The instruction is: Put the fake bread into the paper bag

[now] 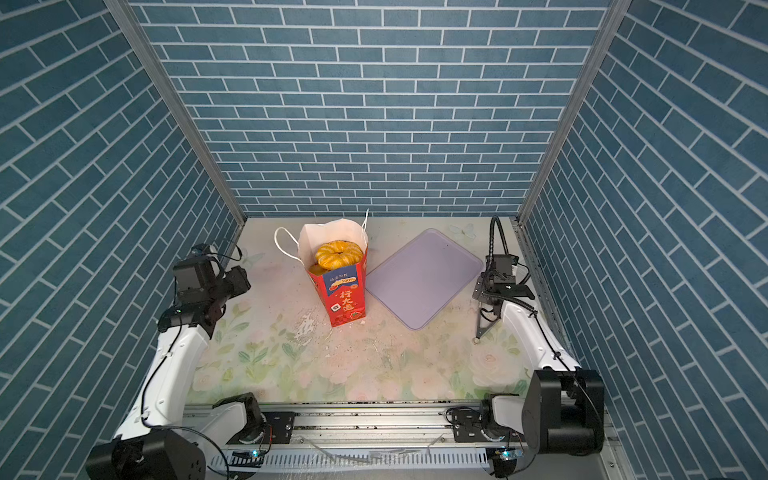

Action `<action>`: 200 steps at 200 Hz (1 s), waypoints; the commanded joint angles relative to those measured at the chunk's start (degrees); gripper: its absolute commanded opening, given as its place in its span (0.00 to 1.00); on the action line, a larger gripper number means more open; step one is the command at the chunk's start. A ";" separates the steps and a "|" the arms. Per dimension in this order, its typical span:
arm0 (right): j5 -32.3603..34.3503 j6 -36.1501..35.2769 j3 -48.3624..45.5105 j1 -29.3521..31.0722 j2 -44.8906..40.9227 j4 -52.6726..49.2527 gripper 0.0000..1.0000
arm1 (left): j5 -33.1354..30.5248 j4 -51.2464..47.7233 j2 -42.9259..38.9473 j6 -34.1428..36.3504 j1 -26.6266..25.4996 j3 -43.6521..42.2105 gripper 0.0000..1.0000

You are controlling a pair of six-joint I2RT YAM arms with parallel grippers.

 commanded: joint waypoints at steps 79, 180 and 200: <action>-13.53 -16.75 -29.83 -4.63 17.02 80.70 0.99 | -12.46 61.08 16.93 13.14 -15.35 -26.27 0.67; -15.33 -17.13 -25.15 -4.99 18.67 71.95 0.99 | -11.59 65.22 29.93 15.05 -15.62 -21.76 0.78; -15.71 -17.26 -24.92 -4.97 18.98 71.91 0.99 | -11.69 65.67 30.11 15.05 -15.64 -21.81 0.89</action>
